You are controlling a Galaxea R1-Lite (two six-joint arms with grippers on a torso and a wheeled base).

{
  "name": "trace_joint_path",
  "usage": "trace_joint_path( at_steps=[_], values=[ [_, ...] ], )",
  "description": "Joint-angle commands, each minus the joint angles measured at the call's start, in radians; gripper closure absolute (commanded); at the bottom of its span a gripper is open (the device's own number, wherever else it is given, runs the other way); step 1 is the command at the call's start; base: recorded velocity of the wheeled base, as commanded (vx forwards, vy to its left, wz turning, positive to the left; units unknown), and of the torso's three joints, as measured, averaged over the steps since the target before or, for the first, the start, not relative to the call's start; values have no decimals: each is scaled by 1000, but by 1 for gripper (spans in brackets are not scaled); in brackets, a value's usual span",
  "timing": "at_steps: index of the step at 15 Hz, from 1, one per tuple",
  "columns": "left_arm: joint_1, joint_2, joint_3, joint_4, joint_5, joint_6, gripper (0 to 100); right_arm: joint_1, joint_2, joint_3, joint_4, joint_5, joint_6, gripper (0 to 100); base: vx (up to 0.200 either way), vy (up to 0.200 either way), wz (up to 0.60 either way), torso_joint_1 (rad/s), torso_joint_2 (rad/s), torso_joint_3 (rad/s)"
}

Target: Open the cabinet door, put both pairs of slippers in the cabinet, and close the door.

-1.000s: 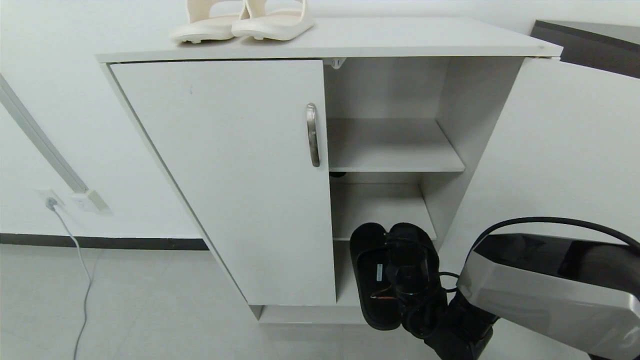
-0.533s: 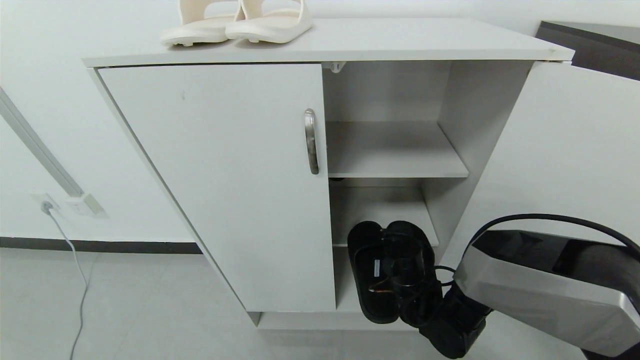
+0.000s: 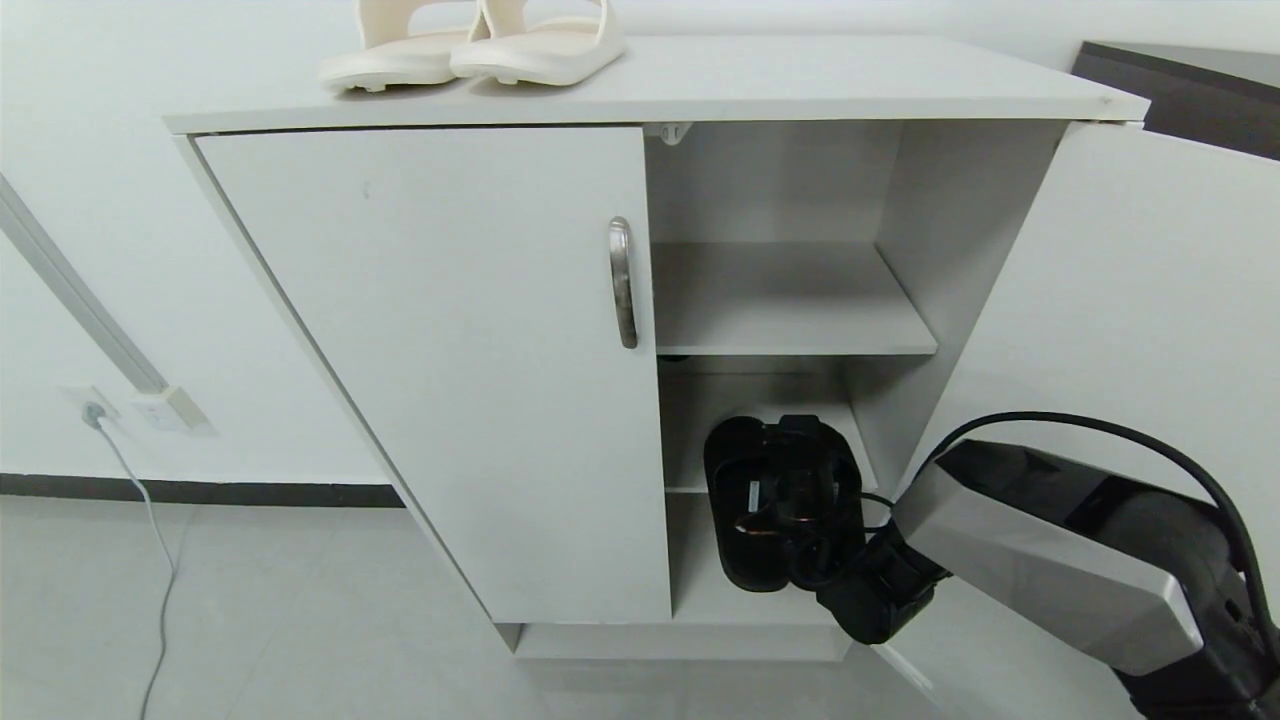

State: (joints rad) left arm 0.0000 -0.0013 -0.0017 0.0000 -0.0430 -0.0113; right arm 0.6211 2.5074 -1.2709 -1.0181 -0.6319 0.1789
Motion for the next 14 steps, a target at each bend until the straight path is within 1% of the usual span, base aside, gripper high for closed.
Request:
trace_joint_path(
  at_steps=[1, 6, 8, 9, 14],
  values=[
    [0, 1, 0, 0, 0, -1, 100, 0, 7, -2, -4, 0, 1, 100, 200, 0, 0, 2, -2, 2],
    [0, 1, 0, 0, 0, -1, 100, -1, -6, -5, 0, 0, -1, 100, 0, 0, 0, 0, 0, 0],
    [0, 1, 0, 0, 0, -1, 100, -4, 1, -45, 19, 1, -3, 100, 0, 0, 0, 0, 0, 0],
    [0, 1, 0, 0, 0, -1, 100, -12, 10, -101, 72, 3, -3, 100, 0, 0, 0, 0, 0, 0],
    [0, 1, 0, -2, 0, -6, 100, -61, 90, -337, 210, 20, -3, 100, 0, 0, 0, 0, 0, 0]
  ],
)
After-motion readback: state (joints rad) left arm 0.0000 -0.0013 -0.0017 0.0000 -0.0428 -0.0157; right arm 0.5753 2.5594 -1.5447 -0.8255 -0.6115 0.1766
